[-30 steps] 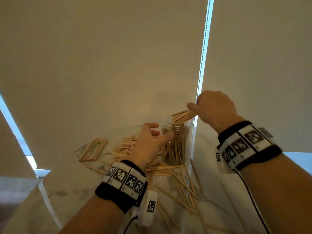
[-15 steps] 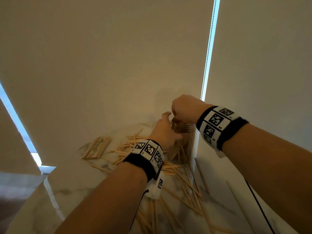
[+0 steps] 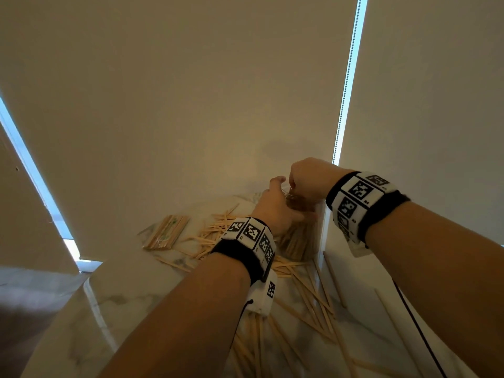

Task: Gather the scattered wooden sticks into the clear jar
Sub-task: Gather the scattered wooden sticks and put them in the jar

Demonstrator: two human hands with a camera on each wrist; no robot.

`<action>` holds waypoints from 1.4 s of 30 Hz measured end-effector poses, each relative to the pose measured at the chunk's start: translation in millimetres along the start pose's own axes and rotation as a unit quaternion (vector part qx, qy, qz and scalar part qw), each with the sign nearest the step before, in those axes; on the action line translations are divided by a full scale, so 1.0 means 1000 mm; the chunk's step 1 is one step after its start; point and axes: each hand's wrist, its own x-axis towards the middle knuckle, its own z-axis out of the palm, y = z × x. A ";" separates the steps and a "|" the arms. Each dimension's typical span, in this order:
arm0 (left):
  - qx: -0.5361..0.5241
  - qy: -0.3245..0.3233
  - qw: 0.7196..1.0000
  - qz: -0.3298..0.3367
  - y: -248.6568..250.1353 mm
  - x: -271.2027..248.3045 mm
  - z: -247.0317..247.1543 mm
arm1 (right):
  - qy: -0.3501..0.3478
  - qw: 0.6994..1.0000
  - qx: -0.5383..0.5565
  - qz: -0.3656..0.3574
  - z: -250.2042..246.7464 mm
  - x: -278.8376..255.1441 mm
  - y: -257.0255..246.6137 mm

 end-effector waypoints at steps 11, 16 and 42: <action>-0.019 -0.001 1.000 0.013 -0.006 0.002 0.001 | -0.014 0.997 0.072 -0.019 -0.005 -0.011 0.001; -0.046 0.008 0.999 0.009 -0.008 0.002 0.002 | -0.034 0.991 0.130 0.000 -0.020 -0.013 0.003; 0.395 -0.247 0.855 -0.226 -0.016 -0.192 -0.068 | -0.330 0.896 0.166 0.245 0.048 -0.240 0.046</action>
